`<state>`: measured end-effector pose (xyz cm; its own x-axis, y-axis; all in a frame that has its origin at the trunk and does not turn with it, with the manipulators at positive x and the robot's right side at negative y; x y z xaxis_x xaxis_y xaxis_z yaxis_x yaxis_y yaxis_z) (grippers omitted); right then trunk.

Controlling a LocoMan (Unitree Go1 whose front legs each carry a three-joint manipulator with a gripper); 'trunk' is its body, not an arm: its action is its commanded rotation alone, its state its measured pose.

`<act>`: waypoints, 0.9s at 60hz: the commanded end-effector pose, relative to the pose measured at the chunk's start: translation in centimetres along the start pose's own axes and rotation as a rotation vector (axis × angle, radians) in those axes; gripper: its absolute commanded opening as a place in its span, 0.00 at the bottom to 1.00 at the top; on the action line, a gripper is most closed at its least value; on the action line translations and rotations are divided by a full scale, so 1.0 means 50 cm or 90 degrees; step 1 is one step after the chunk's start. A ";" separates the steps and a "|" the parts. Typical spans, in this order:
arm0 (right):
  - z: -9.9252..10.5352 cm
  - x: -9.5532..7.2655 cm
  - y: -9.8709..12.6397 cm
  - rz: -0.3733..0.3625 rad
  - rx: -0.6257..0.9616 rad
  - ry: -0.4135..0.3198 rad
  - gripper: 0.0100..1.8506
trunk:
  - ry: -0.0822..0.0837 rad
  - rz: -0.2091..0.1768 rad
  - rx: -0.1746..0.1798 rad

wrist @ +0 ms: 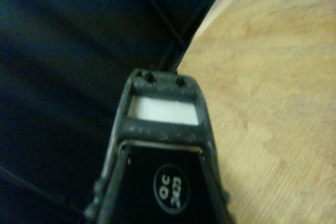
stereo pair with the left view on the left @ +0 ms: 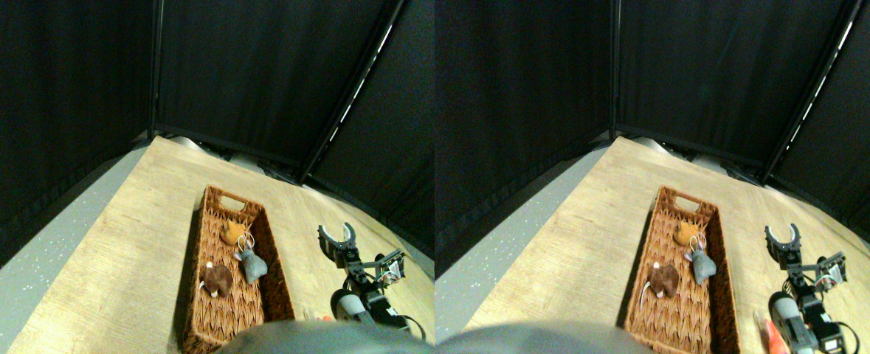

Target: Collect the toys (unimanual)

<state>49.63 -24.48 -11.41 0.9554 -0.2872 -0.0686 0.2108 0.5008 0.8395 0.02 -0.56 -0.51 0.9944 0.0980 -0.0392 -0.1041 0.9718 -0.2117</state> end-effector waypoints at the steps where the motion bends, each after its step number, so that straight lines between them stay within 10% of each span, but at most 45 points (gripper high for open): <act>1: 0.026 -0.004 -0.003 0.021 0.011 -0.022 0.20 | 0.004 -0.016 0.000; 54: -0.008 -0.144 -0.163 -0.132 0.172 0.111 0.49 | 0.032 -0.025 0.003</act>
<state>41.27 -26.29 -18.06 0.9288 -0.2104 -0.3051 0.3486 0.2164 0.9119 -0.32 -0.45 -0.54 0.9974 0.0434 -0.0569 -0.0531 0.9819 -0.1819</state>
